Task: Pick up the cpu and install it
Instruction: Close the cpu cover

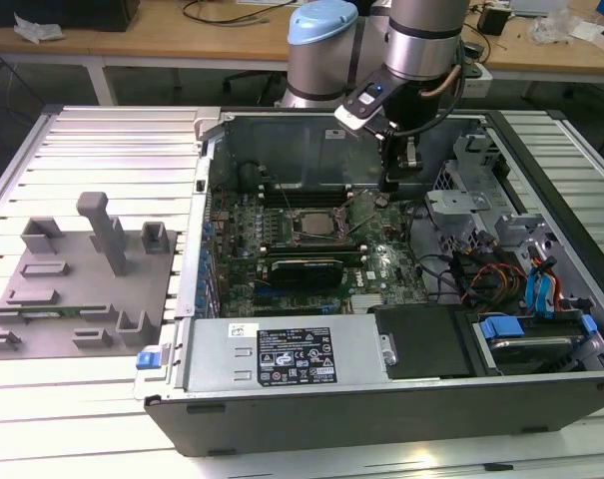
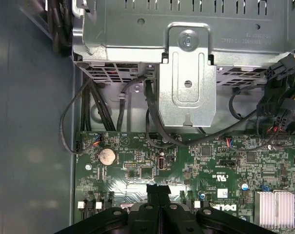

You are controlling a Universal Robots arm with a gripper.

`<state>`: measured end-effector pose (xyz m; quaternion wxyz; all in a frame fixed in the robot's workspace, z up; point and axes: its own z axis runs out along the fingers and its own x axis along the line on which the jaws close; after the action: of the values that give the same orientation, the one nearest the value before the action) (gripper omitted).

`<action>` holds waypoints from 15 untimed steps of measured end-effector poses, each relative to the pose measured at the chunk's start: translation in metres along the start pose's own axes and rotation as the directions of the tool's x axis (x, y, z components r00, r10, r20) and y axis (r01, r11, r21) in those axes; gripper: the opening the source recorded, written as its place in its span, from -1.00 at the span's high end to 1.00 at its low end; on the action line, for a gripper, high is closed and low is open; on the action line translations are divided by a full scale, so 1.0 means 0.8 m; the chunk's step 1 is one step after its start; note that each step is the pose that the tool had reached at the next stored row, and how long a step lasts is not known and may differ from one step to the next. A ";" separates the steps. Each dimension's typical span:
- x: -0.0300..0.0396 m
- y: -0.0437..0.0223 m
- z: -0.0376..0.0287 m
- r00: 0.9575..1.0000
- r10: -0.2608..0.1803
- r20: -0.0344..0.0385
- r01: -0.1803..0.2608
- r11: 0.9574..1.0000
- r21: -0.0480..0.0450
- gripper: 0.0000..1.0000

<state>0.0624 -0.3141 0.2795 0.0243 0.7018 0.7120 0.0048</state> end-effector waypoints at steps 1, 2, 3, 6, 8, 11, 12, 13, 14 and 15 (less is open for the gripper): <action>0.0000 0.0001 0.0000 1.000 0.000 0.000 0.000 1.000 0.000 0.79; 0.0000 0.0003 0.0000 1.000 0.000 0.000 0.000 1.000 0.000 0.79; 0.0000 0.0004 0.0000 1.000 0.000 0.000 0.000 1.000 0.000 0.79; 0.0000 0.0008 0.0000 1.000 0.000 0.000 0.000 1.000 0.000 0.79; 0.0000 0.0012 0.0001 1.000 0.000 0.000 0.000 1.000 0.000 0.79; -0.0001 0.0051 0.0010 1.000 0.000 0.000 0.000 1.000 0.001 0.79; -0.0001 0.0061 0.0028 1.000 0.000 0.000 0.000 1.000 0.002 0.79; 0.0000 0.0062 0.0038 1.000 0.000 0.000 0.000 1.000 0.003 0.79; 0.0000 0.0062 0.0049 1.000 0.000 0.000 0.000 1.000 0.004 0.79; 0.0001 0.0063 0.0075 1.000 0.000 0.000 0.000 1.000 0.006 0.79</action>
<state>0.0677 -0.3142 0.2737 0.0223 0.7018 0.7120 0.0028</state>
